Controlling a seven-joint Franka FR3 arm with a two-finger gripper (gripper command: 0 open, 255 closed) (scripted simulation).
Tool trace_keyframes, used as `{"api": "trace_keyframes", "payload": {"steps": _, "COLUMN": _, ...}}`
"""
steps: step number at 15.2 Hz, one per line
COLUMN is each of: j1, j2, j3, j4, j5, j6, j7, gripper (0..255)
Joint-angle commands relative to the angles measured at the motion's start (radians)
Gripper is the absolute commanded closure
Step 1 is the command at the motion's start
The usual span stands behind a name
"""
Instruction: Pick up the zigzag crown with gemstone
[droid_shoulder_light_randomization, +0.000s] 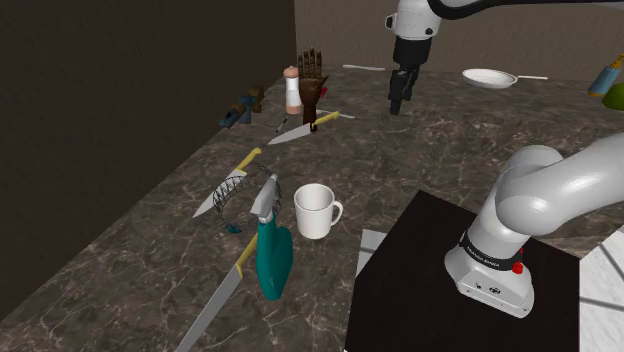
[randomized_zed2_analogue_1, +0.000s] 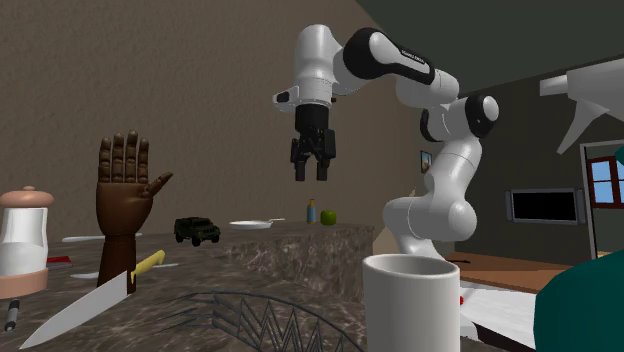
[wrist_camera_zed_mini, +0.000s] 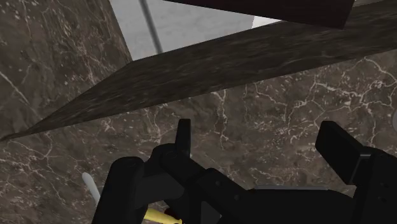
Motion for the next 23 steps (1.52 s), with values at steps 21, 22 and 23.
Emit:
{"api": "trace_keyframes", "payload": {"steps": 21, "j1": 0.096, "j2": 0.476, "j3": 0.389, "j4": 0.226, "j5": 0.079, "j6": 0.235, "j7": 0.481, "gripper": 0}}
{"api": "trace_keyframes", "payload": {"steps": 22, "j1": 0.099, "j2": 0.51, "j3": 0.407, "j4": 0.25, "j5": 0.07, "j6": 0.242, "j7": 0.507, "gripper": 0}}
{"api": "trace_keyframes", "payload": {"steps": 23, "j1": 0.102, "j2": 0.545, "j3": 0.423, "j4": 0.276, "j5": 0.058, "j6": 0.247, "j7": 0.534, "gripper": 0}}
